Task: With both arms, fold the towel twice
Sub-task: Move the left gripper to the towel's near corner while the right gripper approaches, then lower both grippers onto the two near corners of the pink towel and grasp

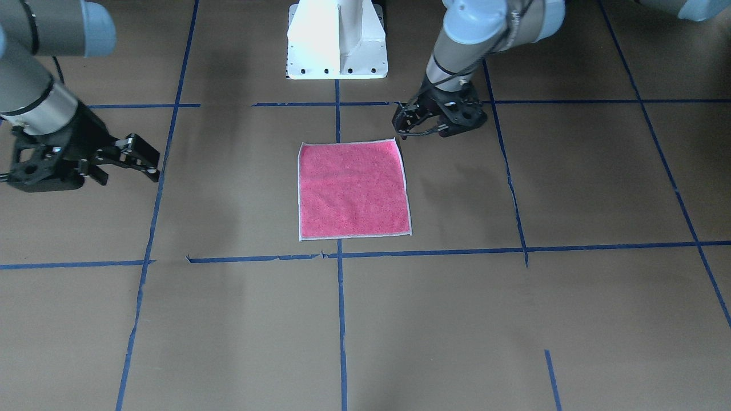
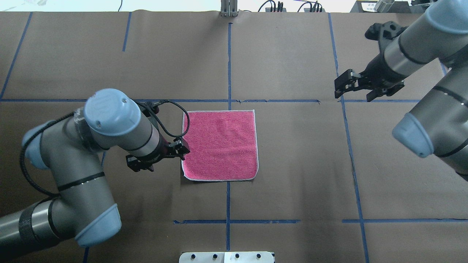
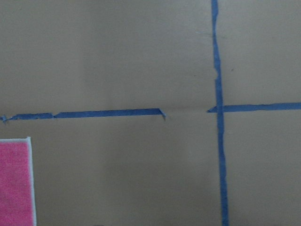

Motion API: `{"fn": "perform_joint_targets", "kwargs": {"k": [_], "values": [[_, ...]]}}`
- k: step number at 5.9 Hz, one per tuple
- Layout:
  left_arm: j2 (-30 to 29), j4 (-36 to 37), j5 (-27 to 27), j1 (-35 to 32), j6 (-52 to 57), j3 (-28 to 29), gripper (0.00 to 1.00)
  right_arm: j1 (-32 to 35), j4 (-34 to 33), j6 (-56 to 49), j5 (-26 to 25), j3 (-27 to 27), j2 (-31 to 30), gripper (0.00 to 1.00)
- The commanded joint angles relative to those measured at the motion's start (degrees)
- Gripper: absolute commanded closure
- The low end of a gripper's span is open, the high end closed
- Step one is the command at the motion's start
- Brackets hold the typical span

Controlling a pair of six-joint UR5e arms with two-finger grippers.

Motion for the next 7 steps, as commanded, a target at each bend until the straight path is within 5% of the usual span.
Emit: {"fn": "perform_joint_targets", "kwargs": {"k": [1,3,7], "values": [[-2.28,-4.42,2.87,3.42,-3.18,6.03,0.10,-9.95,5.65,14.46,-7.90,0.13,1.11,0.00],[-2.65,-7.34,2.87,3.42,-3.28,9.32,0.20,-16.12,5.74,19.25,-11.70,-0.14,2.00,0.00],[-2.73,-7.61,2.78,3.42,-3.19,9.50,0.63,-20.97,5.65,23.04,-13.29,-1.27,4.55,0.01]]}}
